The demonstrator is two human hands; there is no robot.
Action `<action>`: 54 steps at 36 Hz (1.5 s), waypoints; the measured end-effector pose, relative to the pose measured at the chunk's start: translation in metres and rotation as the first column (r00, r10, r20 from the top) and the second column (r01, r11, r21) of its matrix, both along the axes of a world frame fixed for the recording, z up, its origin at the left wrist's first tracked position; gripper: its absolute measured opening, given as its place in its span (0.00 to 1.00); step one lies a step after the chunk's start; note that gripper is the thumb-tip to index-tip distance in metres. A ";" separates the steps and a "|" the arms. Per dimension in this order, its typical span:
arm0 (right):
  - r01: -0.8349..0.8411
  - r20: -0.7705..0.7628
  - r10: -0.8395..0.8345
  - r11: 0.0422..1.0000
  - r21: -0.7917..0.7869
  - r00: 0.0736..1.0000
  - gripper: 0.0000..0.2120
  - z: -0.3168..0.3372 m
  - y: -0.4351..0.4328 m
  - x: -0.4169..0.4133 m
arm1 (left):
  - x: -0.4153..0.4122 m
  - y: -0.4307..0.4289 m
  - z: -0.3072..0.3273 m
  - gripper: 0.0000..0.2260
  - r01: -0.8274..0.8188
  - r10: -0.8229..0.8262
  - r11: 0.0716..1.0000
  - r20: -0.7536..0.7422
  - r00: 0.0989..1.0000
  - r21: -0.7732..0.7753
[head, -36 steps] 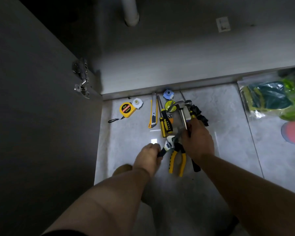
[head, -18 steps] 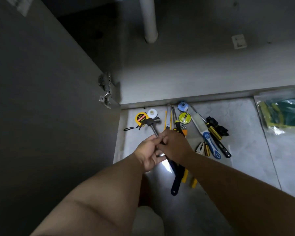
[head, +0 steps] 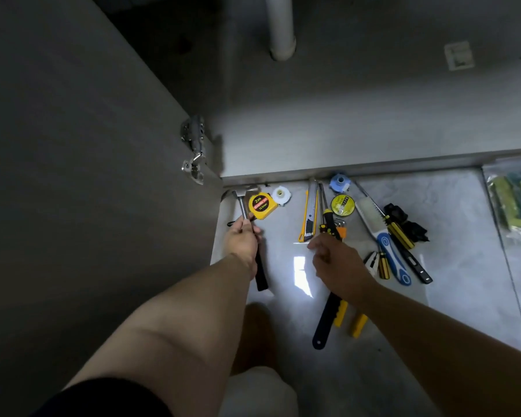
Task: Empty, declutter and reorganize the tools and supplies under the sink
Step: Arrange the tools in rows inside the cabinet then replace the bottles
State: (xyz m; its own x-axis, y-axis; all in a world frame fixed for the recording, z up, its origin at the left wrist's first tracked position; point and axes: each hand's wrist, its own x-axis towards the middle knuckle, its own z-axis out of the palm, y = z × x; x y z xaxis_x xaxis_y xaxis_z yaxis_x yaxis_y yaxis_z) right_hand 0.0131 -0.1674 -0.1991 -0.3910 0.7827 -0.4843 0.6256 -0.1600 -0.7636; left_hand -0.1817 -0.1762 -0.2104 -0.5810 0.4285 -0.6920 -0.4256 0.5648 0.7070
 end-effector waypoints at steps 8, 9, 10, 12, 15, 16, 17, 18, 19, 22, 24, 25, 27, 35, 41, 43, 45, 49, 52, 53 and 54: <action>0.051 0.009 -0.051 0.996 -0.071 0.999 0.10 -0.011 -0.005 0.002 | -0.019 0.011 -0.023 0.17 0.183 -0.203 0.978 -0.247 0.948 -0.102; 0.056 0.011 -0.055 0.995 -0.079 0.998 0.10 -0.013 -0.005 0.002 | -0.020 0.009 -0.025 0.18 0.233 -0.256 0.966 -0.270 0.928 -0.115; 0.060 0.016 -0.059 0.994 -0.087 0.998 0.10 -0.014 -0.005 0.003 | -0.020 0.005 -0.026 0.19 0.292 -0.320 0.947 -0.297 0.900 -0.136; 0.072 0.021 -0.070 0.992 -0.099 0.997 0.10 -0.016 -0.005 0.004 | -0.016 -0.003 -0.026 0.21 0.408 -0.445 0.895 -0.327 0.833 -0.179; 0.084 0.025 -0.081 0.991 -0.105 0.996 0.10 -0.017 -0.004 0.005 | -0.007 -0.013 -0.029 0.24 0.495 -0.538 0.843 -0.350 0.767 -0.212; 0.084 0.026 -0.081 0.991 -0.100 0.996 0.10 -0.016 -0.004 0.005 | -0.005 -0.014 -0.031 0.25 0.502 -0.556 0.831 -0.376 0.741 -0.240; 0.080 0.028 -0.078 0.992 -0.095 0.997 0.10 -0.016 -0.004 0.005 | -0.003 -0.014 -0.032 0.25 0.500 -0.575 0.818 -0.407 0.710 -0.283; 0.074 0.030 -0.071 0.993 -0.090 0.997 0.10 -0.015 -0.003 0.004 | -0.002 -0.013 -0.031 0.25 0.488 -0.590 0.807 -0.435 0.680 -0.332; 0.070 0.032 -0.067 0.994 -0.086 0.997 0.10 -0.014 -0.002 0.004 | -0.001 -0.012 -0.029 0.25 0.472 -0.601 0.799 -0.458 0.655 -0.373; 0.062 0.036 -0.060 0.997 -0.054 0.998 0.10 -0.014 -0.001 0.004 | -0.002 -0.010 -0.027 0.20 0.431 -0.602 0.798 -0.519 0.606 -0.422; 0.054 0.040 -0.053 0.998 -0.024 0.998 0.11 -0.014 -0.001 0.004 | -0.005 -0.009 -0.026 0.16 0.390 -0.574 0.818 -0.549 0.608 -0.423; 0.052 0.038 -0.051 0.998 -0.019 0.998 0.11 -0.014 -0.001 0.005 | -0.007 -0.008 -0.026 0.15 0.376 -0.563 0.826 -0.567 0.601 -0.421; 0.052 0.034 -0.052 0.999 -0.014 0.998 0.10 -0.015 0.000 0.005 | -0.011 -0.006 -0.026 0.13 0.360 -0.556 0.831 -0.601 0.575 -0.424; 0.059 0.034 -0.060 0.998 0.018 0.998 0.11 -0.015 0.003 0.000 | -0.019 0.004 -0.035 0.13 0.263 -0.487 0.868 -0.622 0.614 -0.421; 0.037 0.023 -0.038 0.999 0.031 0.999 0.10 -0.016 0.002 0.001 | -0.020 0.007 -0.039 0.07 0.215 -0.402 0.911 -0.638 0.657 -0.353; 0.045 0.020 -0.046 0.999 0.028 0.999 0.11 -0.016 0.003 0.002 | -0.020 0.010 -0.039 0.06 0.196 -0.376 0.921 -0.638 0.672 -0.337; 0.048 0.019 -0.048 0.999 0.019 0.999 0.11 -0.016 0.003 0.003 | -0.020 0.012 -0.039 0.05 0.185 -0.372 0.921 -0.635 0.677 -0.342; 0.045 0.032 -0.046 0.999 0.022 0.998 0.11 -0.018 0.004 0.006 | -0.019 0.012 -0.035 0.06 0.210 -0.434 0.893 -0.641 0.633 -0.397; 0.053 0.030 -0.054 0.998 0.033 0.998 0.11 -0.020 0.005 0.006 | -0.010 0.007 -0.029 0.08 0.209 -0.554 0.828 -0.707 0.440 -0.520; 0.056 0.028 -0.057 0.998 0.036 0.998 0.12 -0.020 0.005 0.007 | -0.006 0.005 -0.026 0.10 0.234 -0.578 0.816 -0.734 0.356 -0.529; 0.061 0.026 -0.062 0.997 0.039 0.998 0.12 -0.021 0.006 0.007 | -0.003 0.004 -0.024 0.14 0.299 -0.601 0.796 -0.746 0.286 -0.526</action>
